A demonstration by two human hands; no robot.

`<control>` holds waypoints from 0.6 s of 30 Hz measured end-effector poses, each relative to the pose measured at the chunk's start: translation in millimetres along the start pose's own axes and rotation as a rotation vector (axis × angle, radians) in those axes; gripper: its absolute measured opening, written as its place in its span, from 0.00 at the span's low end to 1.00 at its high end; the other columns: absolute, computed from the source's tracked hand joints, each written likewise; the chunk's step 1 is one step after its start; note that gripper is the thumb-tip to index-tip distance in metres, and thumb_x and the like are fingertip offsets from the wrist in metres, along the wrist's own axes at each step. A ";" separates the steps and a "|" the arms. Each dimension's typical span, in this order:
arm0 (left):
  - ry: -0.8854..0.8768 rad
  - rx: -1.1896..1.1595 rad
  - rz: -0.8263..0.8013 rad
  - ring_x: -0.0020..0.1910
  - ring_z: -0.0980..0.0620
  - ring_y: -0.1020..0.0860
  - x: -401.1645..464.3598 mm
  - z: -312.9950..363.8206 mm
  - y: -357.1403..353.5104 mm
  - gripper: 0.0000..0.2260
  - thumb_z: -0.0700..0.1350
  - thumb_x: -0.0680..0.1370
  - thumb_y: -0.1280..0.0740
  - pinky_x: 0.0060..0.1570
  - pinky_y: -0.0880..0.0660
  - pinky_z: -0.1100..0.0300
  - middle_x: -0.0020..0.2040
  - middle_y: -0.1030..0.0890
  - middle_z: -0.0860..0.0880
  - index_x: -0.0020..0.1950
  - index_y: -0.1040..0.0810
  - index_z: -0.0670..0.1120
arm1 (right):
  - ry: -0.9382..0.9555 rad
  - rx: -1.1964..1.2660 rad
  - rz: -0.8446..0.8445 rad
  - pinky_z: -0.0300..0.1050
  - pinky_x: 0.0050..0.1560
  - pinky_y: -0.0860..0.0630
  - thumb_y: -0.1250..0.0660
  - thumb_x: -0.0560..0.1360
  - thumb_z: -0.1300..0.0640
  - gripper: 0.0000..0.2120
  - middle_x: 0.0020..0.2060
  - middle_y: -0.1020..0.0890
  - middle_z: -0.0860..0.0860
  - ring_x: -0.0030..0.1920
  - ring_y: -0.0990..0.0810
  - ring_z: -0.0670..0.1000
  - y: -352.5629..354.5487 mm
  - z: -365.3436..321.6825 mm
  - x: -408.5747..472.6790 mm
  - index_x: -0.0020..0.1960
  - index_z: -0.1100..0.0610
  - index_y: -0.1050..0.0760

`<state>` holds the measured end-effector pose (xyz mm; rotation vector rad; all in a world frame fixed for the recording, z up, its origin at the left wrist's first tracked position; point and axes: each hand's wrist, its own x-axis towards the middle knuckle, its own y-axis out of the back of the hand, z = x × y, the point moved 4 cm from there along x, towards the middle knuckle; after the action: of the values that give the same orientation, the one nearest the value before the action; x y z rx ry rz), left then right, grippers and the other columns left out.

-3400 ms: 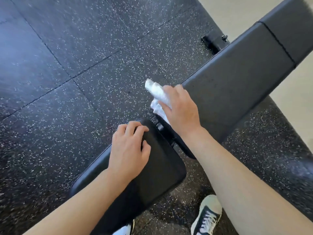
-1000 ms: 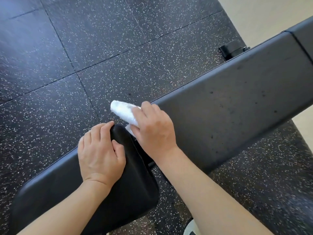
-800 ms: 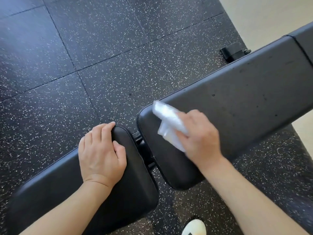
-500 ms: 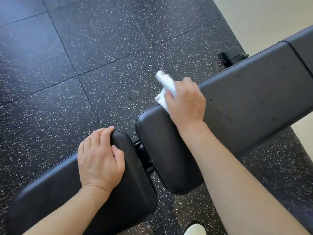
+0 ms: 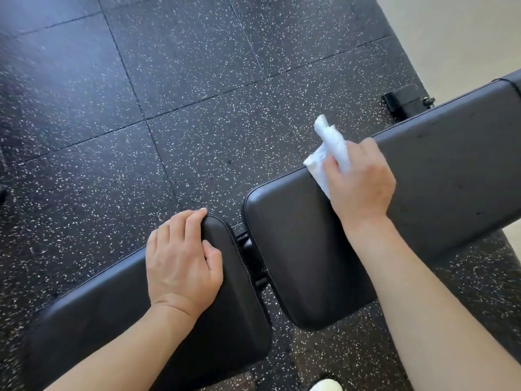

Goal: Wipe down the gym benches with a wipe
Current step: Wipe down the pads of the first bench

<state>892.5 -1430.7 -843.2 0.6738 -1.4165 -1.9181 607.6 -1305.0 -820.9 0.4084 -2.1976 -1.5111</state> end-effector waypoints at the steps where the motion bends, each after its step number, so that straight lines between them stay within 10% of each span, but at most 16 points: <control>1: 0.001 0.001 0.000 0.61 0.39 0.25 -0.3 -0.2 -0.1 0.24 0.47 0.75 0.41 0.67 0.30 0.40 0.64 0.23 0.44 0.70 0.25 0.44 | 0.031 -0.023 -0.012 0.52 0.37 0.27 0.37 0.76 0.45 0.16 0.44 0.23 0.57 0.43 0.21 0.64 -3.3 -17.2 -3.6 0.47 0.57 0.19; 11: 0.004 -0.003 -0.001 0.60 0.40 0.26 -1.0 -0.2 0.0 0.22 0.47 0.75 0.41 0.67 0.31 0.43 0.63 0.23 0.45 0.67 0.26 0.44 | 0.563 0.128 -0.101 0.52 0.34 0.29 0.28 0.74 0.49 0.11 0.39 0.26 0.53 0.38 0.27 0.56 -15.8 -100.5 -114.6 0.46 0.57 0.20; 18: 0.012 -0.024 -0.004 0.61 0.39 0.25 0.1 0.4 2.2 0.24 0.47 0.76 0.41 0.69 0.32 0.43 0.65 0.23 0.45 0.71 0.25 0.45 | 0.118 0.009 0.115 0.53 0.36 0.26 0.32 0.77 0.51 0.11 0.41 0.25 0.54 0.40 0.24 0.59 18.1 34.9 -75.9 0.54 0.56 0.17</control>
<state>892.6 -1430.9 -840.9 0.6769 -1.3835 -1.9281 655.0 -1234.4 -828.9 0.3588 -2.0993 -1.3818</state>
